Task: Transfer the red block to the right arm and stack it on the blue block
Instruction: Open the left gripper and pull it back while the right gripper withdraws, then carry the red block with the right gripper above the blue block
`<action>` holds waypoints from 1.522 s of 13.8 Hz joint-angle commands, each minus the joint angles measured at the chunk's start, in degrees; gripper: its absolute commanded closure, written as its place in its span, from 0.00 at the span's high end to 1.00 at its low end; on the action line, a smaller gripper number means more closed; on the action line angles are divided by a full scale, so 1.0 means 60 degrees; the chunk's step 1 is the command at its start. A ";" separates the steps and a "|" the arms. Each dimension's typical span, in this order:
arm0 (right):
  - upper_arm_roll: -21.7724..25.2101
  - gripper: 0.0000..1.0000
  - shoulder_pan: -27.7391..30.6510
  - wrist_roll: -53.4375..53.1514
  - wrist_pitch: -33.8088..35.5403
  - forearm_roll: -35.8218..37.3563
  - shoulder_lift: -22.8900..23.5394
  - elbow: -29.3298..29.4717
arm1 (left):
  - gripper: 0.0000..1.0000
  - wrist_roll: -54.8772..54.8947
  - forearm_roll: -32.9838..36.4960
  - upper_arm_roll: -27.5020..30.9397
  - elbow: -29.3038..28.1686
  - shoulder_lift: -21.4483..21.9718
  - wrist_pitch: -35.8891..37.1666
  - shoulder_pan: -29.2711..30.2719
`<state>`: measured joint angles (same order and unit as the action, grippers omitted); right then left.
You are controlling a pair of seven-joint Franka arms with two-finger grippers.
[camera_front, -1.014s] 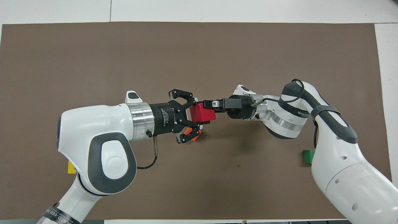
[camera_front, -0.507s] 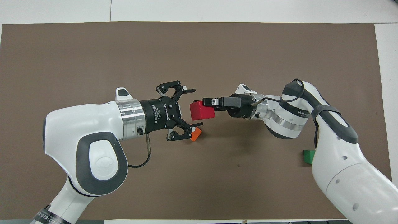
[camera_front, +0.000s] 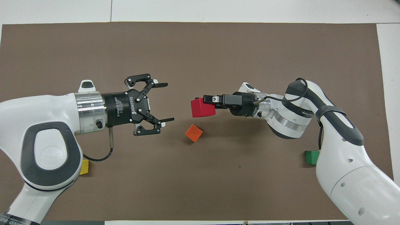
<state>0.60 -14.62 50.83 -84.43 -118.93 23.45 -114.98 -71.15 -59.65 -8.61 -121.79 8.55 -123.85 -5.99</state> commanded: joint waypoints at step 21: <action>0.0296 0.00 0.1835 -0.8997 -0.4006 1.7250 -0.2370 0.3430 | 1.00 0.9903 1.0321 0.0202 0.1957 -0.1114 0.4215 0.1511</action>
<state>2.62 -4.14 0.02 -110.45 -23.80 10.33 -94.86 -19.33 -0.38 -8.49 -112.19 4.59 -103.51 3.64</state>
